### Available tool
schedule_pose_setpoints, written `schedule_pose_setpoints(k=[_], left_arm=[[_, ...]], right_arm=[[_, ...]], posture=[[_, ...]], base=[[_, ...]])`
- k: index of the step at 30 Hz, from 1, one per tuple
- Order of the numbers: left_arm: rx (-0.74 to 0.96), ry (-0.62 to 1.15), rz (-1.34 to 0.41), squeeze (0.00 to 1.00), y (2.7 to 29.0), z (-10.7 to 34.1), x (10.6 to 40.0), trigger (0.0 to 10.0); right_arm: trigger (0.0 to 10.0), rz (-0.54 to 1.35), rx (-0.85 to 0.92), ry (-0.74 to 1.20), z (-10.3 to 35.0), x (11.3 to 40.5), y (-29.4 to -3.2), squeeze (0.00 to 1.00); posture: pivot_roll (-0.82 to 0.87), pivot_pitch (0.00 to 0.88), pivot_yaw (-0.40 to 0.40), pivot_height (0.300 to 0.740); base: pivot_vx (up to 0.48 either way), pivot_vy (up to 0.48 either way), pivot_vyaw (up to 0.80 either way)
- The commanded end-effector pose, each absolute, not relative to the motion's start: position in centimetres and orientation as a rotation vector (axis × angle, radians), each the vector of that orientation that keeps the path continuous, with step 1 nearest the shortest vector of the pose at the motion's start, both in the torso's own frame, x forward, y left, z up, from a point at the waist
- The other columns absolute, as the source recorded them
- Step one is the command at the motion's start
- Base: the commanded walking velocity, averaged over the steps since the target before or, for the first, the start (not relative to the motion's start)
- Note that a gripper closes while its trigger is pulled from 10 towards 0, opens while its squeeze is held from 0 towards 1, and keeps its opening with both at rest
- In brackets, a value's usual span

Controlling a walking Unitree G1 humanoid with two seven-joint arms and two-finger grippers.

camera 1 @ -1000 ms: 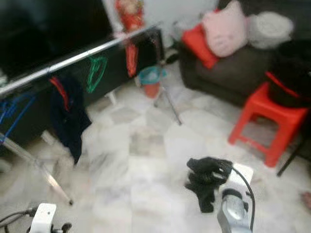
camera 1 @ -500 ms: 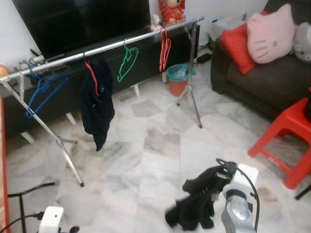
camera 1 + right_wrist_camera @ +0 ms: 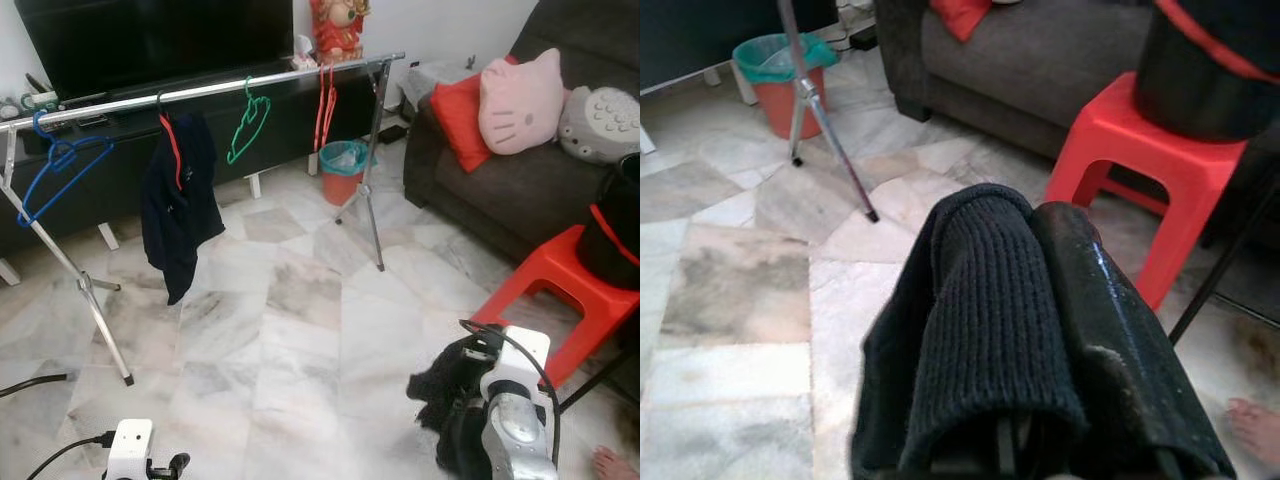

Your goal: Hang hanger

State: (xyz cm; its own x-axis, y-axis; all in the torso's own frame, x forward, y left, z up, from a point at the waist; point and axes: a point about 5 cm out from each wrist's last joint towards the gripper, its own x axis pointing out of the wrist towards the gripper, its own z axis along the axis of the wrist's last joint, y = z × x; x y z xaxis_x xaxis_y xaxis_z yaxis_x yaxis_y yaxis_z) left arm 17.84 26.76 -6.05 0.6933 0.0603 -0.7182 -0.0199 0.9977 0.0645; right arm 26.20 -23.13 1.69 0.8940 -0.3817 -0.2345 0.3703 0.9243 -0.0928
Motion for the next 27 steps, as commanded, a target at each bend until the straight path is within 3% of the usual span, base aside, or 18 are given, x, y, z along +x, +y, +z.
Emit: schedule_pose_setpoints(k=[1,6,27], left_arm=[[0.053,0.796,0.075,0.0,27.2,-5.9,17.7,10.0],[0.062,0.802,0.073,0.0,27.7,-5.8,17.7,10.0],[0.095,0.808,0.051,0.0,28.2,-5.6,17.6,10.0]], right_arm=[[10.0,-0.371,-0.046,0.229,2.3,27.0,-22.7,0.0],[10.0,-0.382,-0.022,0.232,2.2,26.9,-22.3,0.0],[10.0,-0.397,-0.009,0.235,1.9,26.7,-21.9,0.0]], posture=[[-0.1,0.0,-0.028,0.74],[-0.11,0.0,-0.004,0.74],[-0.12,0.0,0.027,0.74]], base=[[0.0,0.0,0.0],[0.105,0.0,0.0],[0.38,0.0,0.0]])
